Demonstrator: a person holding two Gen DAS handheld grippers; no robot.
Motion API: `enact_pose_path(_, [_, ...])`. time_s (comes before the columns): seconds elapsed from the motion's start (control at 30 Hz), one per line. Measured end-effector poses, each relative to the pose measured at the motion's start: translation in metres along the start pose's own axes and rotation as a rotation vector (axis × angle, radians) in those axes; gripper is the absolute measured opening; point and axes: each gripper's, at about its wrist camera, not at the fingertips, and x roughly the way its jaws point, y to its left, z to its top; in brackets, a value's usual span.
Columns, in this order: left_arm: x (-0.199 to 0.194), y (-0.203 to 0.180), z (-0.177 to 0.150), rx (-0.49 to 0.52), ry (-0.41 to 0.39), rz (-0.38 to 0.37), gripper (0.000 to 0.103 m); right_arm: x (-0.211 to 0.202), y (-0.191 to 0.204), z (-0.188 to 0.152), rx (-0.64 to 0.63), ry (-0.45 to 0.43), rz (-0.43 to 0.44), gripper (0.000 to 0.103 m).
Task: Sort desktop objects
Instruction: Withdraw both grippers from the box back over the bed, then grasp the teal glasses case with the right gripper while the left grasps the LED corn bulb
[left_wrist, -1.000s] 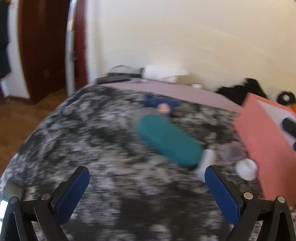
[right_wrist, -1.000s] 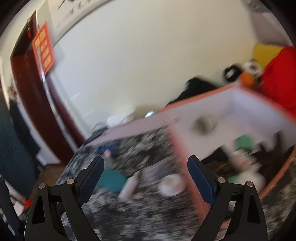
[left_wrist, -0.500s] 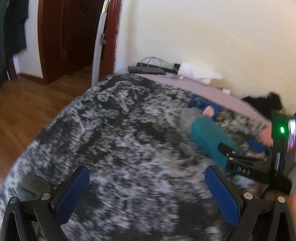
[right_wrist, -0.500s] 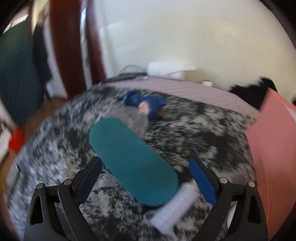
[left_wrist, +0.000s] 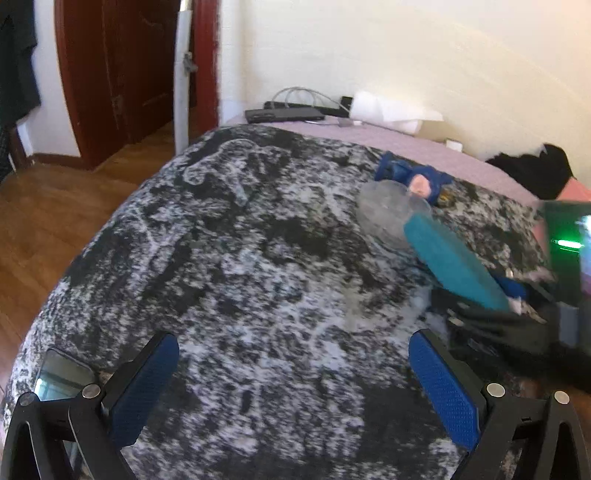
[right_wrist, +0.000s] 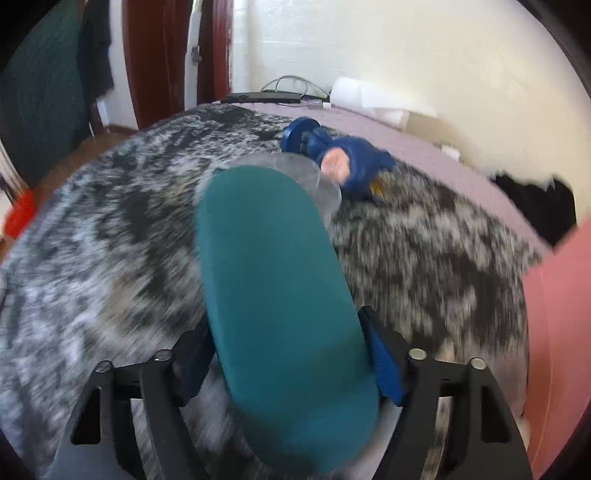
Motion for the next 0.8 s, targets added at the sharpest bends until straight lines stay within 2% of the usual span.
enact_pose_path(0.03, [0.000,-0.008,-0.001,0.013,-0.002,0.003,0.103,-0.014,-0.002,-0.008,0.034,-0.014,0.022,0.072])
enact_pose_path(0.07, [0.000,-0.016,-0.002,0.027,-0.004,0.007,0.103,-0.035,-0.006,-0.018,0.080,-0.037,0.050,0.057])
enact_pose_path(0.13, [0.002,-0.033,-0.004,0.058,-0.003,0.010,0.103,-0.073,-0.013,-0.032,0.164,-0.084,0.074,0.042])
enact_pose_path(0.2, [0.006,-0.051,-0.007,0.084,0.005,-0.006,0.103,-0.111,-0.022,-0.047,0.246,-0.127,0.083,0.042])
enact_pose_path(0.3, [0.016,-0.080,-0.010,0.112,0.033,-0.050,0.103,-0.159,-0.045,-0.083,0.367,-0.205,0.030,0.042])
enact_pose_path(0.43, [0.028,-0.116,-0.016,0.152,0.050,-0.120,0.103,-0.191,-0.077,-0.133,0.485,-0.259,-0.027,0.042])
enact_pose_path(0.53, [0.034,-0.149,-0.019,0.239,0.002,-0.138,0.103,-0.195,-0.102,-0.148,0.542,-0.258,-0.082,0.042])
enact_pose_path(0.6, [0.040,-0.170,-0.020,0.300,-0.035,-0.133,0.103,-0.191,-0.117,-0.150,0.571,-0.261,-0.068,0.042])
enact_pose_path(0.63, [0.047,-0.179,-0.020,0.315,-0.036,-0.128,0.102,-0.189,-0.124,-0.151,0.585,-0.262,-0.057,0.042])
enact_pose_path(0.7, [0.060,-0.195,-0.020,0.345,-0.034,-0.117,0.095,-0.185,-0.131,-0.150,0.594,-0.258,-0.045,0.042])
enact_pose_path(0.8, [0.087,-0.213,-0.021,0.345,0.032,-0.126,0.089,-0.177,-0.136,-0.143,0.601,-0.258,-0.023,0.042])
